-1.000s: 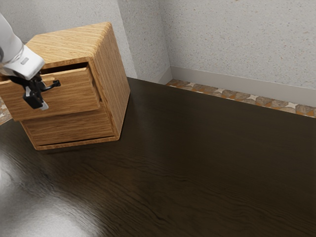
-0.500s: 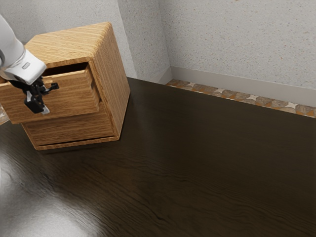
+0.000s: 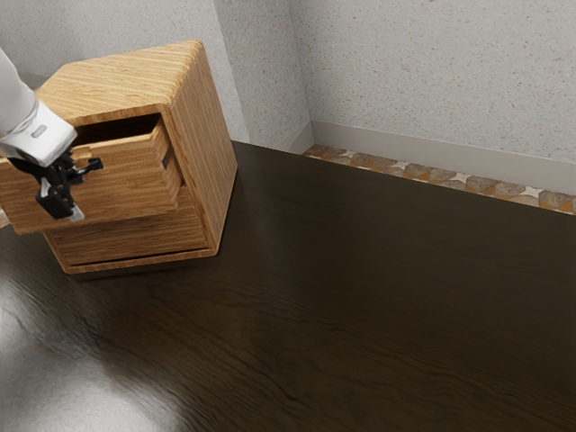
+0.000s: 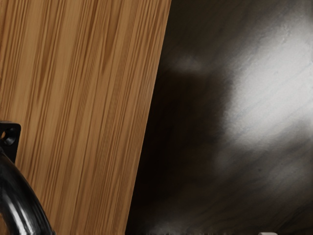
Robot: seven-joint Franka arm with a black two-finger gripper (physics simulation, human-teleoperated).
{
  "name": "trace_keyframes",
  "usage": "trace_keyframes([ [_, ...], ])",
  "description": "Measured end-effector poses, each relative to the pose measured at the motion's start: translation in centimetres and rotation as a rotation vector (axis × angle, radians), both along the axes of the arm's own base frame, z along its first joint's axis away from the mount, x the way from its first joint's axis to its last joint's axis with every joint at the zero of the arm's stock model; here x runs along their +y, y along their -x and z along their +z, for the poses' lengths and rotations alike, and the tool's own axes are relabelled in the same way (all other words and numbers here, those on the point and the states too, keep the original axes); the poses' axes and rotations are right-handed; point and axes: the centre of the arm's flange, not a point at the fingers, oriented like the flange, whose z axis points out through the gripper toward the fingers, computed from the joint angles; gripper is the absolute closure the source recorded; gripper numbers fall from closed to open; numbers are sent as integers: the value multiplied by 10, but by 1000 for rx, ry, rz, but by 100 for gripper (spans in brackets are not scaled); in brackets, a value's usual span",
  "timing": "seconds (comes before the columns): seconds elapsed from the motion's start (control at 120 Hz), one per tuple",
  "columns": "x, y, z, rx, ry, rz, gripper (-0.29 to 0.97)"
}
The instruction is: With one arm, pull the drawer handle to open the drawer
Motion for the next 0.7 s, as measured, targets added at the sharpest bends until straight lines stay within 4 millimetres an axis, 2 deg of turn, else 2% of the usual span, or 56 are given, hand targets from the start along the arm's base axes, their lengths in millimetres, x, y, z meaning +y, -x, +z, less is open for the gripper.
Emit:
trace_keyframes([
  [0.233, -6, 15, 1, 3, -6, 2, 23],
  [0.433, -12, 24, -2, 8, 1, 2, 20],
  [0.7, -21, 43, 1, 1, 2, 4, 24],
])
